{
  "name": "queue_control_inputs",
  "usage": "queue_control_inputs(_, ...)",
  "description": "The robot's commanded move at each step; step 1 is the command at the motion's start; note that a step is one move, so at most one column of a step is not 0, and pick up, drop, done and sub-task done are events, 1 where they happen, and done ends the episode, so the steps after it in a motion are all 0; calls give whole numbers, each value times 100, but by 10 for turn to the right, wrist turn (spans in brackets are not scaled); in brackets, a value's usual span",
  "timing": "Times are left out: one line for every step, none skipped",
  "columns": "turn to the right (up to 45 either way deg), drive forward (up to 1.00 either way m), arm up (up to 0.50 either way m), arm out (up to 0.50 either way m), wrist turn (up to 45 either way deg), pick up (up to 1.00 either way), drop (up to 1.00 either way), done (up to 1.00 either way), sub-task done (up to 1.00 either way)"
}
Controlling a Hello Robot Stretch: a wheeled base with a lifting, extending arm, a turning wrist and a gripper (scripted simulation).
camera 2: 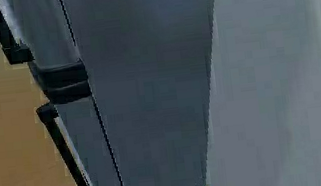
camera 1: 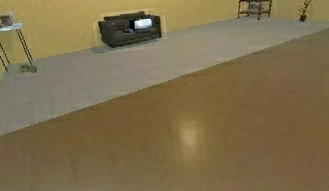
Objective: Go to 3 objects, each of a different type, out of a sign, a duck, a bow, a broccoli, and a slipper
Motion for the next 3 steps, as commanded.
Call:
queue_control_inputs(0, 55, 0, 0, 0, 0, 0, 0, 0)
queue_control_inputs(-150, 0, 0, 0, 0, 0, 0, 0, 0)
queue_control_inputs(0, 95, 0, 0, 0, 0, 0, 0, 0)
